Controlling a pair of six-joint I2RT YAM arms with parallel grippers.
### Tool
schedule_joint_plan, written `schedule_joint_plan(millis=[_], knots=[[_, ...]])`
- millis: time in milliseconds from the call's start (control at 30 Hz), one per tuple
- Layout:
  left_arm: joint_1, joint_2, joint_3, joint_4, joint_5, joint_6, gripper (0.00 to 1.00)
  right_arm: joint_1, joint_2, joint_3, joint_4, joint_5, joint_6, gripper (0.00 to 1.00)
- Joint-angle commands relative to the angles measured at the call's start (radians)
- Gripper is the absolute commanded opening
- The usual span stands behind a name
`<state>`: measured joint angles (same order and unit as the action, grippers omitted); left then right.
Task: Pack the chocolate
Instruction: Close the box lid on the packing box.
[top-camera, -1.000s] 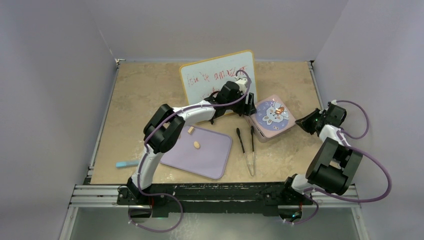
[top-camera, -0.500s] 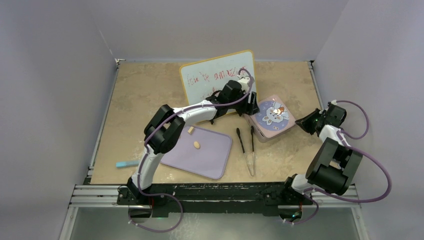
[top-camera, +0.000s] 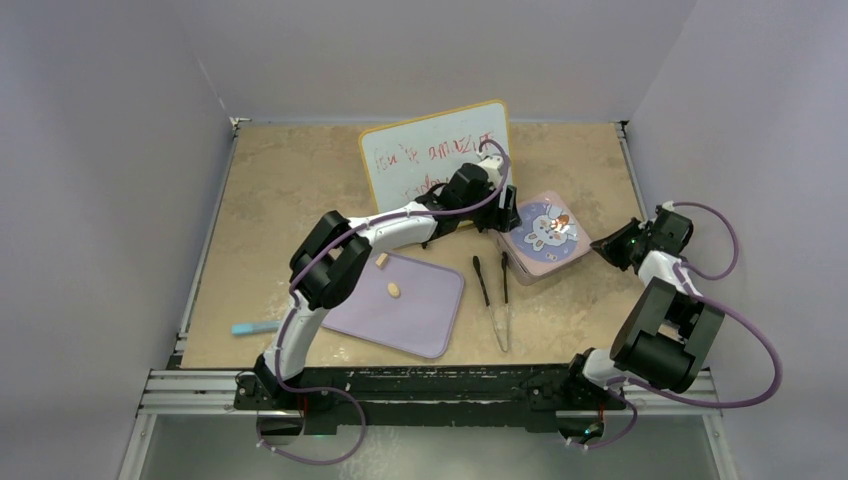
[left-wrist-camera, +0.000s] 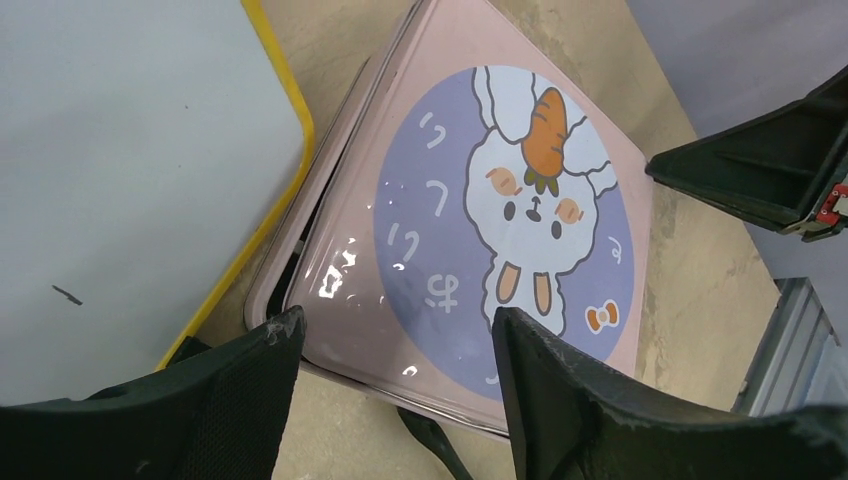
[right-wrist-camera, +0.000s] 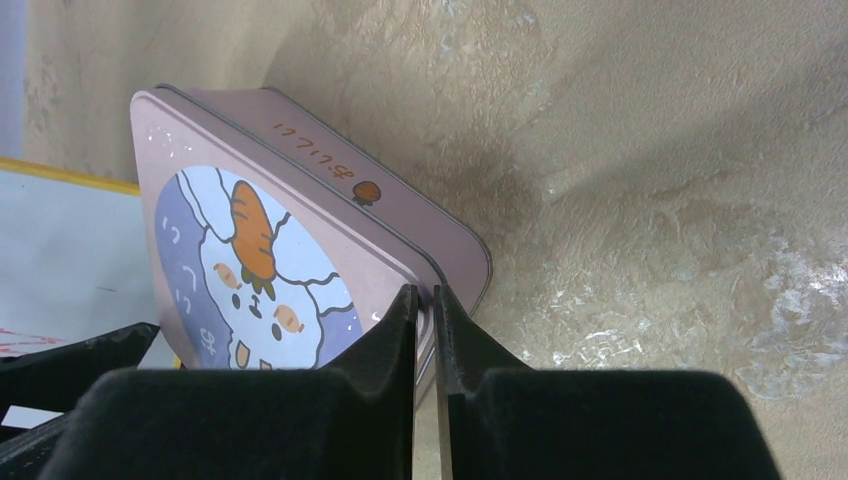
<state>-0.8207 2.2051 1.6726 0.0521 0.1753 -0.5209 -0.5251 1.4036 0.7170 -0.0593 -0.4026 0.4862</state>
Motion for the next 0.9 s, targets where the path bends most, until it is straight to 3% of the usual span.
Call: schedule_joint_plan(millis=[0,867], knots=[[0.000,-0.036,0.041,-0.022,-0.042,-0.011,0.69,-0.022,0.029,-0.039,-0.118,0.065,-0.013,0.09],[-0.002,0.013,0.087,-0.037,-0.007,-0.041,0.68,-0.044,0.014,-0.041,-0.118,0.061,-0.025,0.09]])
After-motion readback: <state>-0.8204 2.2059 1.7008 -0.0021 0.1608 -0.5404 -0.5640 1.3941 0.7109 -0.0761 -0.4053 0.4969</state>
